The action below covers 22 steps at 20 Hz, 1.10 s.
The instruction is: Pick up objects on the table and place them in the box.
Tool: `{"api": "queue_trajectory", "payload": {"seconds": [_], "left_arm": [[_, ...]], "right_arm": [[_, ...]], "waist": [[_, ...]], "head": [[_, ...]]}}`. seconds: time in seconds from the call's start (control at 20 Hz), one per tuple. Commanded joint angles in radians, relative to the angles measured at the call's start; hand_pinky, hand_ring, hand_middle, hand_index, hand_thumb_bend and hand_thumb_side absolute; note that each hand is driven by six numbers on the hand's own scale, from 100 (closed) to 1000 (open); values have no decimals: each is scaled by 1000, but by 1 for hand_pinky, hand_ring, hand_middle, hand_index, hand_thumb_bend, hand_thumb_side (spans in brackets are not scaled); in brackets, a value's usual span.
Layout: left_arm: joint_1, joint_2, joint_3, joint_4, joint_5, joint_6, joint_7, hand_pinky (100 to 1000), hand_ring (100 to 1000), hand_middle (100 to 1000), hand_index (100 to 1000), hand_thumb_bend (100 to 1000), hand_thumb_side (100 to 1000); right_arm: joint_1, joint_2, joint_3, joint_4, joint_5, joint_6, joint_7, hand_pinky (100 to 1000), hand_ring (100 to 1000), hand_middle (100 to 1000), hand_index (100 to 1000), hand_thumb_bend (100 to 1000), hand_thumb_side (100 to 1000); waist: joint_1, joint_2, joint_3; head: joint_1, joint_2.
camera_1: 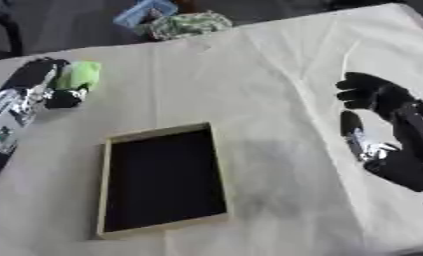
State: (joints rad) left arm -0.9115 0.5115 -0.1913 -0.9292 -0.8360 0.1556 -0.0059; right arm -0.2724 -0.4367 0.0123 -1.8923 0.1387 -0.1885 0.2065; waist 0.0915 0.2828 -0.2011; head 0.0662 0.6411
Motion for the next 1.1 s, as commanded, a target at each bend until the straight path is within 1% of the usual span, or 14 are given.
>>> {"api": "queue_trajectory", "payload": {"seconds": [0.05, 0.2, 0.3, 0.35, 0.45, 0.5, 0.65, 0.8, 0.9, 1.1], "left_arm": [[0, 89, -33, -138, 63, -24, -27, 655, 504, 483, 701, 100, 439], [30, 165, -63, -295, 139, -34, -92, 656, 505, 482, 700, 100, 438], [59, 217, -77, -408, 204, -30, -125, 655, 504, 480, 699, 100, 436], [72, 238, -81, -456, 233, -20, -137, 655, 504, 480, 699, 100, 436], [86, 258, -88, -515, 268, -1, -156, 655, 505, 481, 699, 100, 439], [104, 283, -106, -571, 295, -16, -167, 656, 506, 482, 699, 100, 439], [148, 340, -140, -737, 365, -10, -201, 659, 511, 487, 700, 100, 440], [156, 361, -178, -852, 398, -1, -244, 663, 515, 492, 702, 100, 442], [153, 365, -208, -904, 410, -1, -278, 664, 519, 497, 705, 100, 444], [147, 355, -254, -940, 424, 6, -331, 666, 524, 502, 708, 100, 448]], "right_arm": [[-6, -14, -10, -8, -5, 0, -1, 785, 801, 804, 923, 100, 510], [-5, -16, -11, -8, -3, 0, -1, 785, 801, 804, 923, 100, 509], [-5, -18, -10, -8, -3, 0, 0, 785, 801, 804, 923, 100, 509], [-6, -18, -9, -8, -3, 0, 1, 785, 801, 804, 923, 100, 509], [-7, -18, -7, -8, -3, -1, 2, 785, 801, 804, 923, 100, 509], [-10, -19, -3, -9, -4, -2, 7, 786, 801, 804, 923, 100, 508], [-17, -20, 11, -11, -5, -11, 31, 788, 802, 805, 923, 100, 508], [-26, -21, 27, -13, -9, -23, 64, 790, 804, 806, 922, 100, 510], [-31, -23, 41, -14, -12, -36, 103, 793, 805, 807, 919, 100, 511], [-38, -24, 61, -16, -15, -61, 203, 796, 806, 809, 912, 100, 520]], "waist": [[-3, -26, 7], [-1, -30, 15], [0, -32, 19], [1, -33, 19], [1, -33, 19], [2, -33, 20], [2, -34, 20], [0, -35, 17], [-1, -35, 16], [-4, -35, 13]], "head": [[-8, -1], [-16, 0], [-21, 0], [-22, 0], [-23, -1], [-27, -3], [-28, -5], [-27, -7], [-27, -9], [-31, -10]]}}
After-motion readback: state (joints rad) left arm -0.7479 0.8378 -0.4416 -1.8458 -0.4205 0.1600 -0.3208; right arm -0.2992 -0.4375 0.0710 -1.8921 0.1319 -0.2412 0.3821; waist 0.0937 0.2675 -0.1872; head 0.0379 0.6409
